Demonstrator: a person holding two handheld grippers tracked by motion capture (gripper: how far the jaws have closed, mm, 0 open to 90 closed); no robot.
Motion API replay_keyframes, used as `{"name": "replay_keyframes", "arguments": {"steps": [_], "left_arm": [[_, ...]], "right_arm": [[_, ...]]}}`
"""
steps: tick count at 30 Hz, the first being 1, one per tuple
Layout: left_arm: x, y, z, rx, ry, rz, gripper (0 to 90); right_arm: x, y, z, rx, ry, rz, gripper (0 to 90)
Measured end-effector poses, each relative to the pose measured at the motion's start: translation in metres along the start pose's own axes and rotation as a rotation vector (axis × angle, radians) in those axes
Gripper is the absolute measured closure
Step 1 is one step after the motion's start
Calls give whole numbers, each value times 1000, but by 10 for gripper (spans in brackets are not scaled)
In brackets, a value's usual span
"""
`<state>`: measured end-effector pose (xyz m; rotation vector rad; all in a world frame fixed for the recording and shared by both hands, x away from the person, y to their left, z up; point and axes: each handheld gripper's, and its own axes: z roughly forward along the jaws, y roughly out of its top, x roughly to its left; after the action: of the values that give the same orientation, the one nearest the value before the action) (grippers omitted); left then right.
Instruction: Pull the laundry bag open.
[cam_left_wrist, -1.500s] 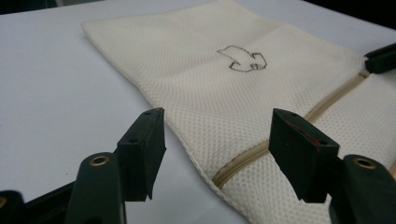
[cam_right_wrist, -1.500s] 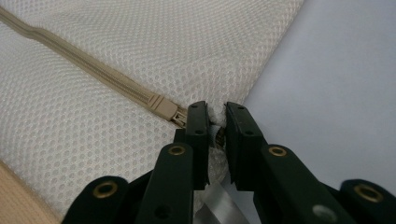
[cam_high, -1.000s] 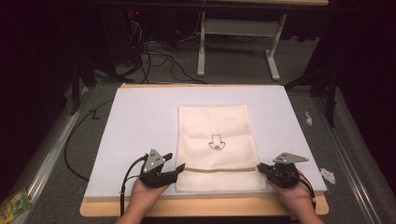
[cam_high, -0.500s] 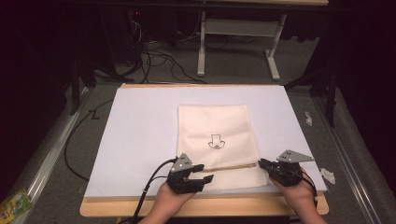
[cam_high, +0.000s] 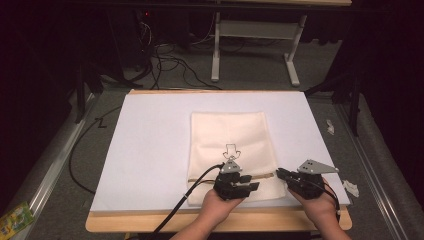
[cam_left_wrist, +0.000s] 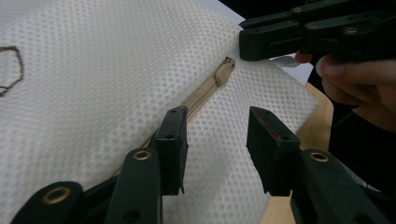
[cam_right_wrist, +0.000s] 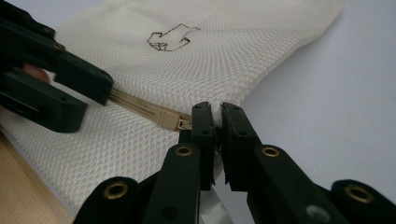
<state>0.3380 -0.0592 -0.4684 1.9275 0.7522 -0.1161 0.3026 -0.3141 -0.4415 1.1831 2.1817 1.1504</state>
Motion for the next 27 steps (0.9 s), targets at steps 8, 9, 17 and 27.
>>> {"name": "replay_keyframes", "arguments": {"steps": [8,9,17,27], "left_arm": [[-5,6,23,8,28,11,649],[-5,6,25,3,27,4,652],[-10,8,34,-45,45,-8,746],[-15,11,33,-120,33,25,865]], "right_arm": [[3,3,-2,-24,17,-20,862],[3,3,-2,-28,18,-24,861],[2,3,-4,-44,19,-14,860],[3,3,-4,-51,20,-15,860]]}}
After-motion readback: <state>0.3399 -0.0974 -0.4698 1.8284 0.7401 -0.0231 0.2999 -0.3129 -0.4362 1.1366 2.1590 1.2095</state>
